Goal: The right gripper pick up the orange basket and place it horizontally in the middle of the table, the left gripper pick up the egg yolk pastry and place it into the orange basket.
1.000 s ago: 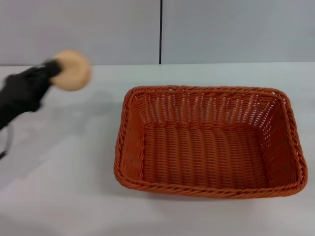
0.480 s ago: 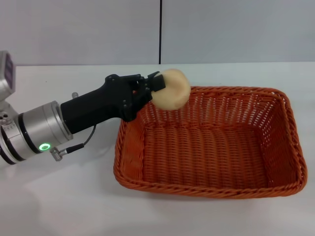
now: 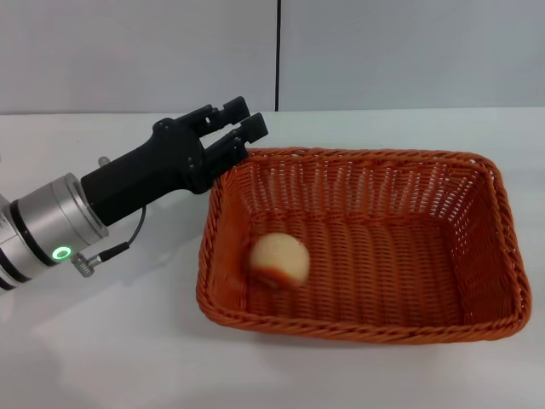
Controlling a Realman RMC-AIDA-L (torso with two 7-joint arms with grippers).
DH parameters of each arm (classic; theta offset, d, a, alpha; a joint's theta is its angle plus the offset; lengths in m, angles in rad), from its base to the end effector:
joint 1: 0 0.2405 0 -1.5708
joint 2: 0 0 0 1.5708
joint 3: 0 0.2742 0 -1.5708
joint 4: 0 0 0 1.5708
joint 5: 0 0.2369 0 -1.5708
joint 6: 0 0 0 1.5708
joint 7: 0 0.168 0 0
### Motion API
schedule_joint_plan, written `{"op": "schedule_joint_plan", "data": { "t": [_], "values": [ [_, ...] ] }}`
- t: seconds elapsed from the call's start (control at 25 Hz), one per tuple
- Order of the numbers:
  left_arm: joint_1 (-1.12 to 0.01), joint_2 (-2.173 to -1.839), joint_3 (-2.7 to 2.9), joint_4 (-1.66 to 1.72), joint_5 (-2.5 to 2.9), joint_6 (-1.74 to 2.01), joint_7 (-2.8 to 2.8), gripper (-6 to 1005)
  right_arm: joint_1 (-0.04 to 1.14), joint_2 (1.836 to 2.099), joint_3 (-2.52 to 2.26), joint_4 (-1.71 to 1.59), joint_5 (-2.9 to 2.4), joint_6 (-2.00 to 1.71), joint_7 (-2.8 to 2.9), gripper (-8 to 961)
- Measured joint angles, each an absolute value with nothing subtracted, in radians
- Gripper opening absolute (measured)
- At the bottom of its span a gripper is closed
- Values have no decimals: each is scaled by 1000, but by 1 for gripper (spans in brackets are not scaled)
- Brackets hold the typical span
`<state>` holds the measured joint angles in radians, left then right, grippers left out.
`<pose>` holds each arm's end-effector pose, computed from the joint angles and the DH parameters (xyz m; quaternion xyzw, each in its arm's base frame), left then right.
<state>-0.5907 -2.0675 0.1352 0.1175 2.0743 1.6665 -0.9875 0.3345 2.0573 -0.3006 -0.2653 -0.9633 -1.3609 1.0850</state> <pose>-0.2614 0.3412 -0.0638 -0.8389 -0.2266 -0.4674 0.1625 0.4201 0.3331 0.1024 -0.4882 0.3592 0.5466 0.5778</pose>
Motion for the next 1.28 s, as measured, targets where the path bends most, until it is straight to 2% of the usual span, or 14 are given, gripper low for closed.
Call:
{"op": "schedule_joint_plan", "data": {
  "t": [0.12,0.36,0.64,0.76,1.28],
  "values": [
    [-582,-2065,134,117,2055,1669,-986,449,337,2057,-301,-265,-963,-1360,1085,516],
    [-486,-2064,81,114,1862,1678,-913,649,331,2059,-300,-265,-963,-1359,1084,516],
    [-300,-2068,-309,-88,1693,1726,-590,786,315,2059,-292,-270,-961,-1360,1084,516],
    [-258,-2069,-409,-158,1692,1737,-467,844,312,2058,-291,-272,-958,-1360,1084,516],
    [-243,-2069,-424,-173,1691,1741,-419,844,290,2059,-287,-279,-951,-1368,1084,516]
  ]
}}
